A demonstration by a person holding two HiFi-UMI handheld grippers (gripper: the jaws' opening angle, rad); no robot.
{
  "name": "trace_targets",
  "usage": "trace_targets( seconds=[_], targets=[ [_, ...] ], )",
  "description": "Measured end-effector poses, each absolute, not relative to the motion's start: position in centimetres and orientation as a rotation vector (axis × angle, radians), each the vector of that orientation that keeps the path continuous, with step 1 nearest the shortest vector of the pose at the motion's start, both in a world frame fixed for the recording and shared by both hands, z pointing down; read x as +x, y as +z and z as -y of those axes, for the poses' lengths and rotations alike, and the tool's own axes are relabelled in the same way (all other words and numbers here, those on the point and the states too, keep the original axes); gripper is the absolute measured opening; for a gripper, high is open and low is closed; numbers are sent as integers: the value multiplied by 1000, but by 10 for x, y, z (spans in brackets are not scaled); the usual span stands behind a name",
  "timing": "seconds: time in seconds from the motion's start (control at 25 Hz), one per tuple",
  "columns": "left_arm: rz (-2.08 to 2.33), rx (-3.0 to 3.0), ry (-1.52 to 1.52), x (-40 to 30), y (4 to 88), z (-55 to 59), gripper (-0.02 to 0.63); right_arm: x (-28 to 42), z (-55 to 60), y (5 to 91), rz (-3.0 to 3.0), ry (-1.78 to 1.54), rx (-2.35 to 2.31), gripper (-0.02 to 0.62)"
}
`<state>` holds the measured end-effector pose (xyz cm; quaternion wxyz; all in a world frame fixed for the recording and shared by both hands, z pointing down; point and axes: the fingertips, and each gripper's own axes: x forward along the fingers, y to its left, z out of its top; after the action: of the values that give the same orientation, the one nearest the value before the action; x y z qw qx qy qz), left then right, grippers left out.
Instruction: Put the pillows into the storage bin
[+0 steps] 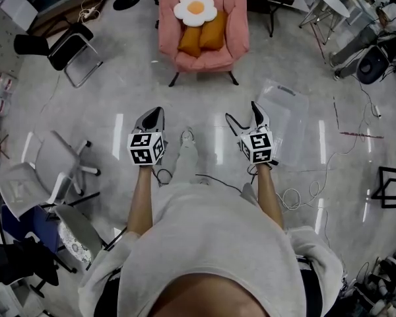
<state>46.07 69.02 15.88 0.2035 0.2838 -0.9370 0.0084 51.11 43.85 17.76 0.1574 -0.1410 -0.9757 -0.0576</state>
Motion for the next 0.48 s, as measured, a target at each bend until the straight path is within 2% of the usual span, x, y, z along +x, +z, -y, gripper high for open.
trace_targets(
  seconds=[0.48],
  targets=[
    [2600,859,-3,287,161,-663,11,347,-421,175,2783,-192,-354,391]
  ],
)
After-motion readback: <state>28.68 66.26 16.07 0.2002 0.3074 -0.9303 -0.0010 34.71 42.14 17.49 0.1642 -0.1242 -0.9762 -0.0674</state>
